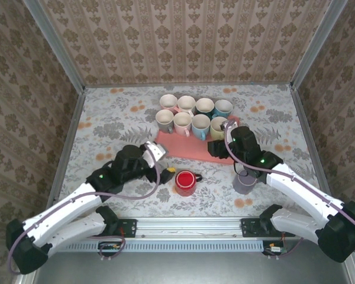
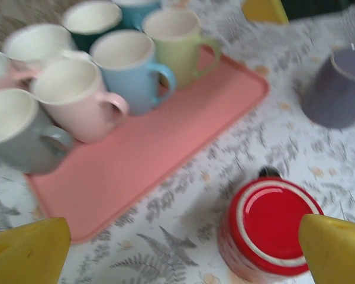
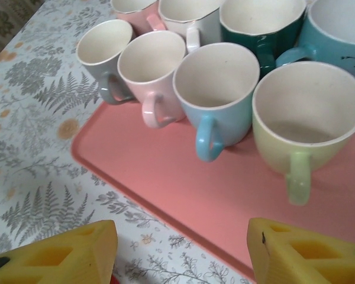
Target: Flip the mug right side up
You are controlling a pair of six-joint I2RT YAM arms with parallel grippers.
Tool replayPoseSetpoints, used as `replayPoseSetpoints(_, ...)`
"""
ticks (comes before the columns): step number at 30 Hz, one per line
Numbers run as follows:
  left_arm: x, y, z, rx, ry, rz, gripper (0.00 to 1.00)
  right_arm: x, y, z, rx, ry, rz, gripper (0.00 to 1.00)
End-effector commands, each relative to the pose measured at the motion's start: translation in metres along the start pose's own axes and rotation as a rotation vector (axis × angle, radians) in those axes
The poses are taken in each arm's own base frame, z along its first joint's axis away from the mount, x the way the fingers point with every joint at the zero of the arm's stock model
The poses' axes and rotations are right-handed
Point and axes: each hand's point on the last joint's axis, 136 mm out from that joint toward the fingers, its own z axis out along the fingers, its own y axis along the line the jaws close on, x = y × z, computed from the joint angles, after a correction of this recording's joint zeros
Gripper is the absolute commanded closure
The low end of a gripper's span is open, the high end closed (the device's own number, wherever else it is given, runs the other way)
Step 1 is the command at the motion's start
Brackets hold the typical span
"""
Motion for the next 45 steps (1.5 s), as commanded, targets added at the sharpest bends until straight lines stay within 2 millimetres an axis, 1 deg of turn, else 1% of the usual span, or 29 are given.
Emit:
replayPoseSetpoints(1, 0.006, -0.023, 0.008, 0.069, 0.101, 0.087, 0.00, 0.009, 0.010, -0.007, -0.062, 0.026, 0.002, 0.37)
replayPoseSetpoints(3, 0.015, -0.036, 0.017, 0.093, 0.171, 0.131, 0.00, 0.009, 0.011, -0.010, -0.072, 0.021, 0.007, 0.37)
replayPoseSetpoints(6, 0.020, -0.048, 0.025, 0.122, 0.222, 0.147, 0.00, 0.012, 0.012, -0.012, -0.083, 0.016, 0.009, 0.35)
replayPoseSetpoints(12, 0.026, -0.062, 0.038, 0.157, 0.275, 0.179, 0.00, 0.018, 0.009, -0.014, -0.077, 0.013, 0.004, 0.34)
replayPoseSetpoints(18, 0.043, -0.068, 0.058, 0.177, 0.363, 0.210, 0.00, 0.020, 0.007, -0.019, -0.078, -0.002, 0.004, 0.32)
replayPoseSetpoints(24, 0.056, -0.059, 0.075, 0.139, 0.407, 0.217, 0.00, 0.021, 0.007, -0.023, -0.083, -0.016, 0.000, 0.32)
replayPoseSetpoints(26, 0.061, -0.059, 0.079, 0.151, 0.420, 0.204, 0.00, 0.023, 0.007, -0.022, -0.083, -0.013, 0.000, 0.32)
replayPoseSetpoints(32, 0.076, -0.069, 0.088, 0.214, 0.464, 0.182, 0.00, 0.026, 0.007, -0.020, -0.089, -0.004, 0.003, 0.31)
replayPoseSetpoints(37, 0.077, -0.072, 0.097, 0.235, 0.484, 0.161, 0.01, 0.027, 0.009, -0.016, -0.100, 0.004, 0.010, 0.32)
replayPoseSetpoints(39, 0.079, -0.075, 0.101, 0.256, 0.502, 0.155, 0.05, 0.027, 0.010, -0.015, -0.104, 0.003, 0.016, 0.32)
replayPoseSetpoints(41, 0.081, -0.076, 0.104, 0.262, 0.518, 0.157, 0.12, 0.028, 0.010, -0.016, -0.106, 0.003, 0.017, 0.32)
replayPoseSetpoints(43, 0.082, -0.075, 0.105, 0.255, 0.525, 0.166, 0.25, 0.027, 0.010, -0.018, -0.107, -0.003, 0.015, 0.32)
replayPoseSetpoints(45, 0.079, -0.070, 0.103, 0.227, 0.521, 0.180, 0.39, 0.026, 0.010, -0.021, -0.103, -0.009, 0.015, 0.33)
